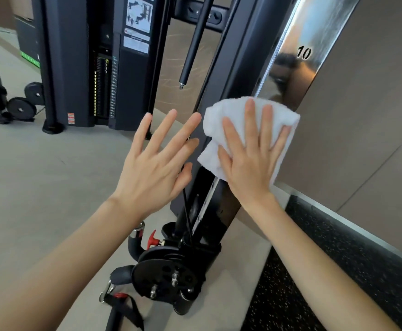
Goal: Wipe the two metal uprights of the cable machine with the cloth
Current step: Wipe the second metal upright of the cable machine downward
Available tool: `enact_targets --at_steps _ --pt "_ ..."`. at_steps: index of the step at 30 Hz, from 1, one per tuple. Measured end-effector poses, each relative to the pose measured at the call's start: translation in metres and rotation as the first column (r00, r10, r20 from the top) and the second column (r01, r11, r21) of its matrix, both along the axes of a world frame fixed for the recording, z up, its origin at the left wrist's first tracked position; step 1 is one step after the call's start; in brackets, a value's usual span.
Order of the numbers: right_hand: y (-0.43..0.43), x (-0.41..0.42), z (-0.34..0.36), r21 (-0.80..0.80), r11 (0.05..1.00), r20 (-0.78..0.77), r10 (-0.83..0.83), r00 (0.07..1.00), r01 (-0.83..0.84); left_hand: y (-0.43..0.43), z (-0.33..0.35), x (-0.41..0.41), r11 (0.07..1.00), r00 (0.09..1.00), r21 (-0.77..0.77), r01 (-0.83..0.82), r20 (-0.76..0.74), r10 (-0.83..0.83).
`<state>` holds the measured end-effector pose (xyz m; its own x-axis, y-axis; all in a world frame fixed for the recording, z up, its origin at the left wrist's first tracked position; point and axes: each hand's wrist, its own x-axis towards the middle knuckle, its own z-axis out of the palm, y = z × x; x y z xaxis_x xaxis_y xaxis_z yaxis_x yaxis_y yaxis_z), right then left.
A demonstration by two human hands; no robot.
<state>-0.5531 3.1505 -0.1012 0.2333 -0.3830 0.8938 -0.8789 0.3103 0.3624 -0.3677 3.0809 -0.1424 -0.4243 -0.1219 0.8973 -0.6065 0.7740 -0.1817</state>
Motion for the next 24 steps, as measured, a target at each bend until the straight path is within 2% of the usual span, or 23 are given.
enact_targets --at_steps 7,10,14,18,22,24 --pt "0.012 -0.009 -0.141 0.188 0.978 -0.131 -0.068 0.989 0.092 0.003 -0.001 0.011 0.996 0.997 -0.058 0.068 -0.03 -0.07" --pt "0.012 -0.008 -0.173 0.196 0.977 -0.118 -0.057 0.991 0.08 0.002 0.0 0.014 0.995 0.997 -0.059 0.075 -0.017 -0.076" --pt "0.023 -0.009 -0.204 0.329 0.936 -0.213 -0.059 0.975 0.129 0.005 0.0 0.017 0.996 0.997 -0.045 0.073 -0.001 -0.073" --pt "0.029 -0.015 -0.176 0.371 0.92 -0.27 -0.022 0.963 0.125 0.007 0.001 0.018 0.997 0.998 -0.038 0.068 0.007 -0.067" --pt "0.024 -0.017 -0.104 0.214 0.976 -0.128 -0.011 0.992 0.038 0.009 0.001 0.016 0.998 0.997 -0.011 0.067 -0.024 -0.068" --pt "0.018 -0.017 -0.091 0.152 0.988 -0.058 -0.008 0.998 0.017 0.01 0.0 0.014 0.997 0.997 0.005 0.075 -0.037 -0.075"
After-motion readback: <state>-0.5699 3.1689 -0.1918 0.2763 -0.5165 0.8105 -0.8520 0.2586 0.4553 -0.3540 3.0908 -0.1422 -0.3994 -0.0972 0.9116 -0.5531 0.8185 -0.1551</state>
